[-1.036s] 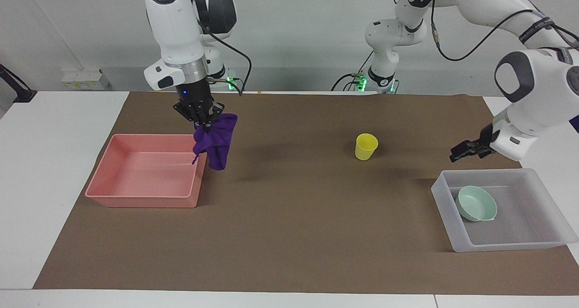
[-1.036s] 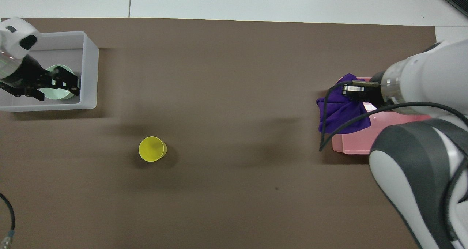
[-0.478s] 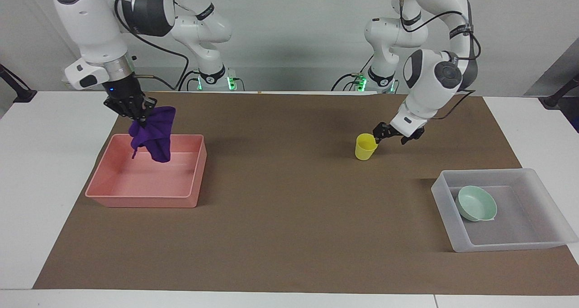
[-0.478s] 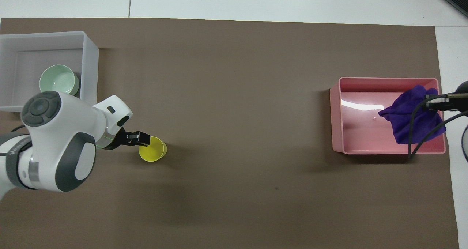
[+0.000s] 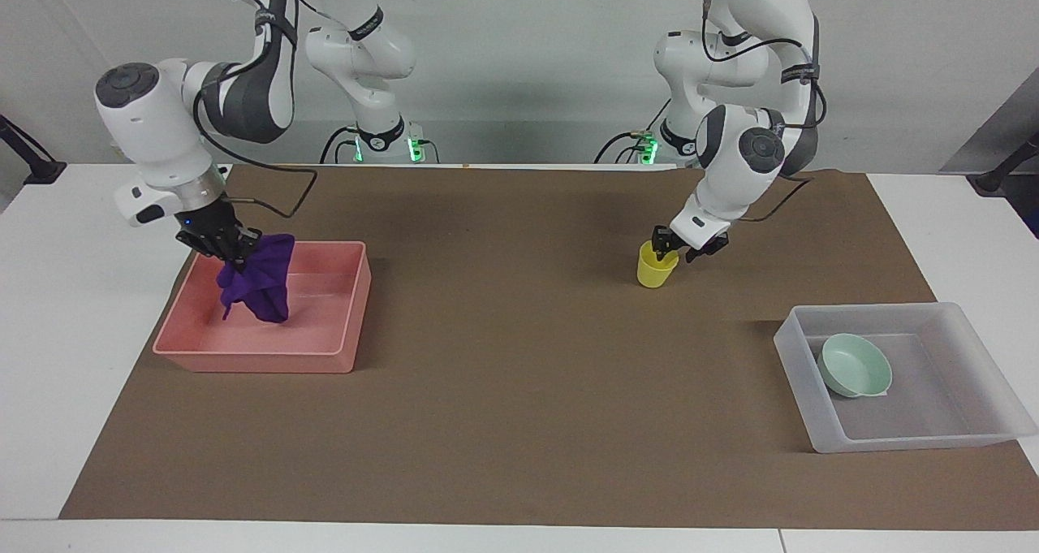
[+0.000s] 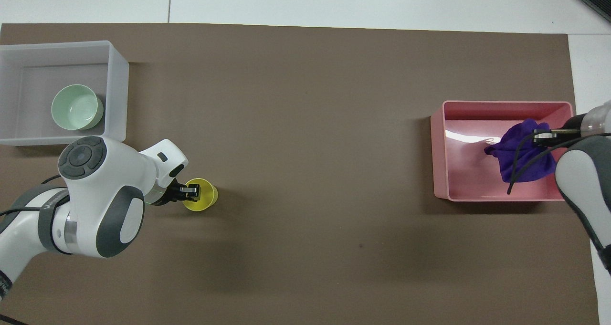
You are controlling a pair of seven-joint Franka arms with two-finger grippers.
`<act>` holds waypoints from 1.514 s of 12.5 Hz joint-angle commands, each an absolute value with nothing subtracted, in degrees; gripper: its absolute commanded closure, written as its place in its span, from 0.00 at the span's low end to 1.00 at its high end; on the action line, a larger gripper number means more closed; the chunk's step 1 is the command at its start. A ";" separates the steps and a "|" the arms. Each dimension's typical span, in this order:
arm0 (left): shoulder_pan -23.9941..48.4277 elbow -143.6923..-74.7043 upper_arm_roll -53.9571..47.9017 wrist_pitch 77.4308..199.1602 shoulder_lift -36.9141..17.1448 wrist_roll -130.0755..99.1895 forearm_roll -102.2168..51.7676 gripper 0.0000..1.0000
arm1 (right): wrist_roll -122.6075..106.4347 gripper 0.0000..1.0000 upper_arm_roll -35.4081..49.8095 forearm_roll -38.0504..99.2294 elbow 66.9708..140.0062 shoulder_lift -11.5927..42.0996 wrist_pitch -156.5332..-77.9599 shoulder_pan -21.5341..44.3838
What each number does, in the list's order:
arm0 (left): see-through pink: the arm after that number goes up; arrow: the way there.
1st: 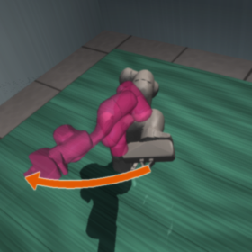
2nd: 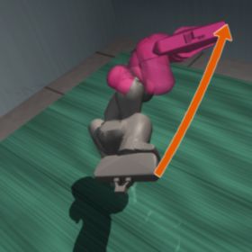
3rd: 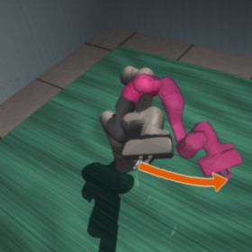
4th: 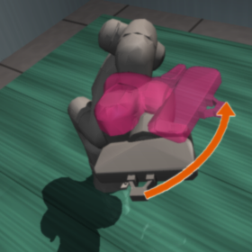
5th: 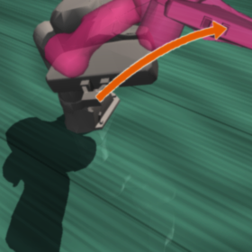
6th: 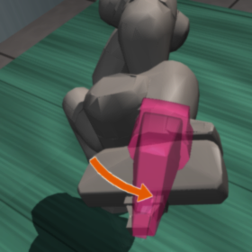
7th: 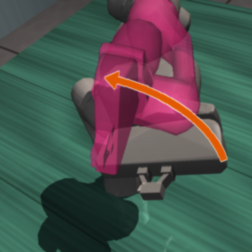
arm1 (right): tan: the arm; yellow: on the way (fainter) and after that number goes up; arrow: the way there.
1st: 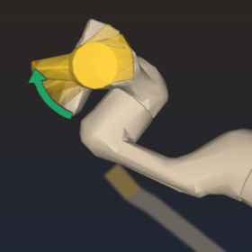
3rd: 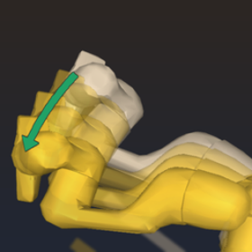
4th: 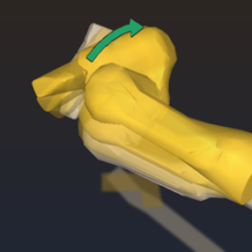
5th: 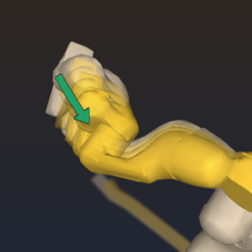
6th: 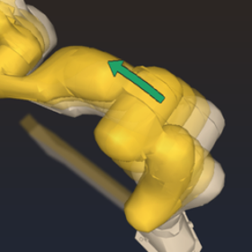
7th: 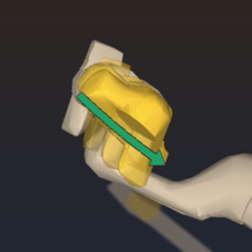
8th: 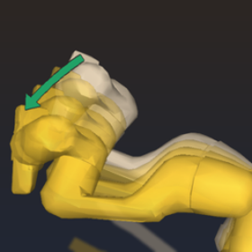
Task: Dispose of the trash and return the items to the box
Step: 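Grasp the yellow cup with the left gripper while the right gripper drops the cloth, then place the yellow cup in the clear box while the right gripper presses the cloth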
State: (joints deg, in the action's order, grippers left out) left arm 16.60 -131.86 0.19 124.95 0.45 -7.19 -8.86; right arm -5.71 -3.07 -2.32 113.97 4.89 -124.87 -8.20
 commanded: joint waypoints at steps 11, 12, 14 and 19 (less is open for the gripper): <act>-1.91 -99.70 1.14 97.30 -2.71 -6.36 -9.32 1.00 | -0.45 0.00 -1.24 -2.99 116.56 6.07 -131.69 -6.86; -4.54 -97.23 1.23 97.29 -4.12 -3.20 -9.32 1.00 | 2.34 0.00 0.34 -2.99 115.59 5.72 -129.92 -6.86; -9.47 -94.14 1.23 98.17 -7.72 2.96 -9.14 1.00 | 9.64 0.00 3.76 -2.99 115.49 4.05 -129.46 -6.51; -12.30 -86.84 1.32 109.47 -21.86 7.12 -6.51 1.00 | 14.94 0.00 4.13 -2.99 110.76 0.27 -120.71 -3.52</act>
